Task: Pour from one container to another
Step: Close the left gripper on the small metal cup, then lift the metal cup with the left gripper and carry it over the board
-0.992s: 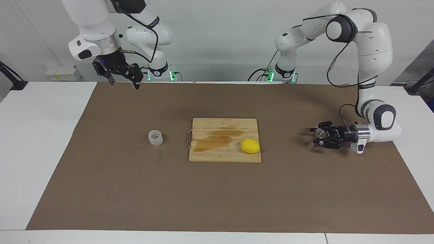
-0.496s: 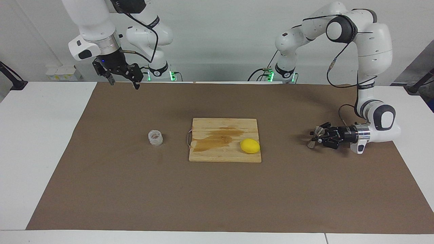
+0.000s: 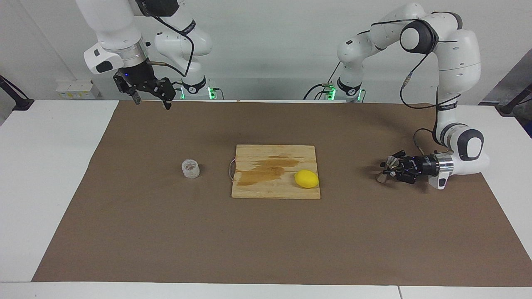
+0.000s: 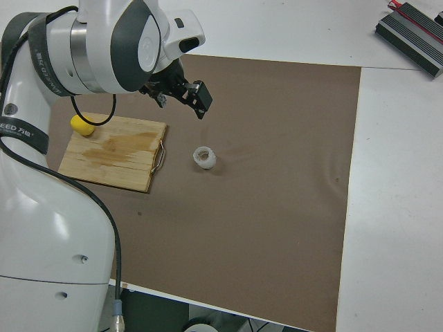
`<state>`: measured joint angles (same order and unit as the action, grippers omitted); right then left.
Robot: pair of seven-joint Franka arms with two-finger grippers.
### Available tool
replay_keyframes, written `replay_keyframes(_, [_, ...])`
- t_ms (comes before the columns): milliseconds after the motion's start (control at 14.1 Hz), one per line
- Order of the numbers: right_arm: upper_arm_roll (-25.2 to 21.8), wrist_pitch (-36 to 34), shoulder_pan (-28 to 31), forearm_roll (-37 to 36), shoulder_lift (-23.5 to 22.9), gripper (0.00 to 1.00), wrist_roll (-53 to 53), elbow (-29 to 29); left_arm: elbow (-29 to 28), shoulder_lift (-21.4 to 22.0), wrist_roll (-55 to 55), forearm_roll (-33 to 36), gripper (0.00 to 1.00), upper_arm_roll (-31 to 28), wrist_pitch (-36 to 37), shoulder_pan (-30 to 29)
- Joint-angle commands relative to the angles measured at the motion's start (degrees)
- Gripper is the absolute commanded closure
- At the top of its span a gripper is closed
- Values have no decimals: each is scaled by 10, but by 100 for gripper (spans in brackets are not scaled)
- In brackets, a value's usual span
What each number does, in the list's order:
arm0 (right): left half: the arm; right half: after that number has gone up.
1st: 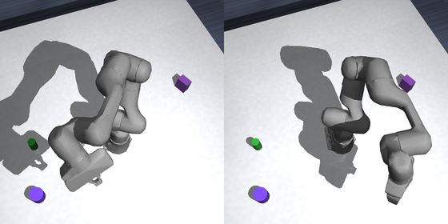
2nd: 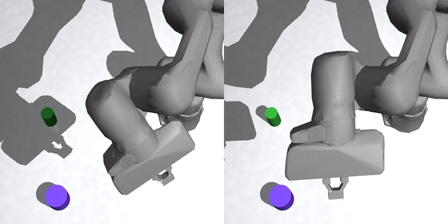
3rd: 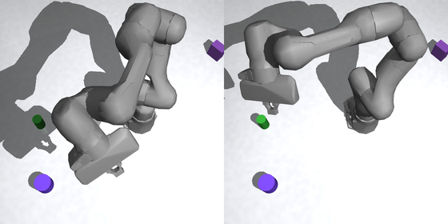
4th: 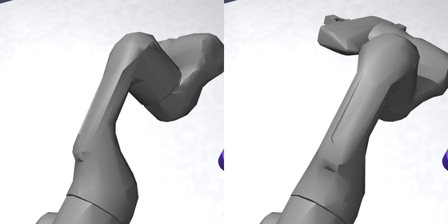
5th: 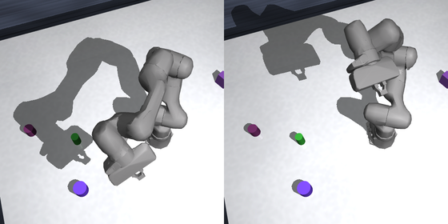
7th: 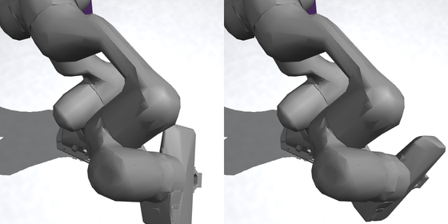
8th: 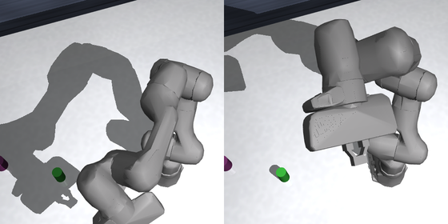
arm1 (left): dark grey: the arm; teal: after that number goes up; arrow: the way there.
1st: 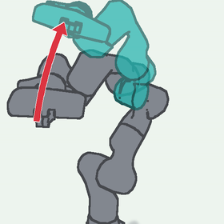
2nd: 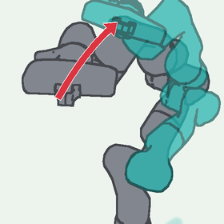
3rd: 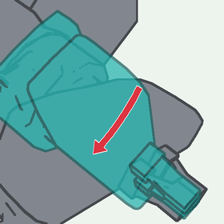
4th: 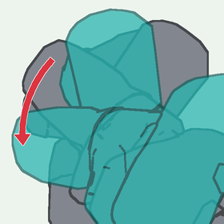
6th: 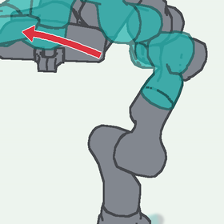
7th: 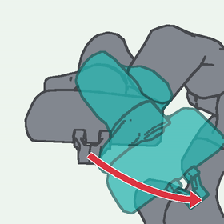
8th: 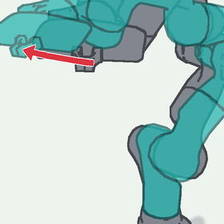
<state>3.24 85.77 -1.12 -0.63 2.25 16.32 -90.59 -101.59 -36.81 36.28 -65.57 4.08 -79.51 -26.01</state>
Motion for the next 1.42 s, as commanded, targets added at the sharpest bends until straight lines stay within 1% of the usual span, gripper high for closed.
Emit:
replay_keyframes(0, [3,-7,7,-3,-3,0,-16,6,-4,14,19,-21,100,19,13,-10])
replay_keyframes(142, [3,-7,7,-3,-3,0,-16,6,-3,27,19,-34,100,29,14,-10])
replay_keyframes(496, [3,-7,7,-3,-3,0,-16,6,-6,67,51,-70,100,39,8,15])
replay_keyframes(638, [3,-7,7,-3,-3,0,-16,6,-10,83,74,-91,100,39,-6,38])
replay_keyframes(921, [3,-7,7,-3,-3,0,-16,6,-54,138,104,-145,100,39,-70,94])
replay_keyframes(1133, [3,-7,7,-3,-3,0,-16,6,-112,179,104,-202,100,39,-121,137])
replay_keyframes(1275, [3,-7,7,-3,-3,0,-16,6,-141,197,104,-240,100,39,-147,168])
replay_keyframes(1346, [3,-7,7,-3,-3,0,-16,6,-162,214,102,-269,100,39,-175,186])
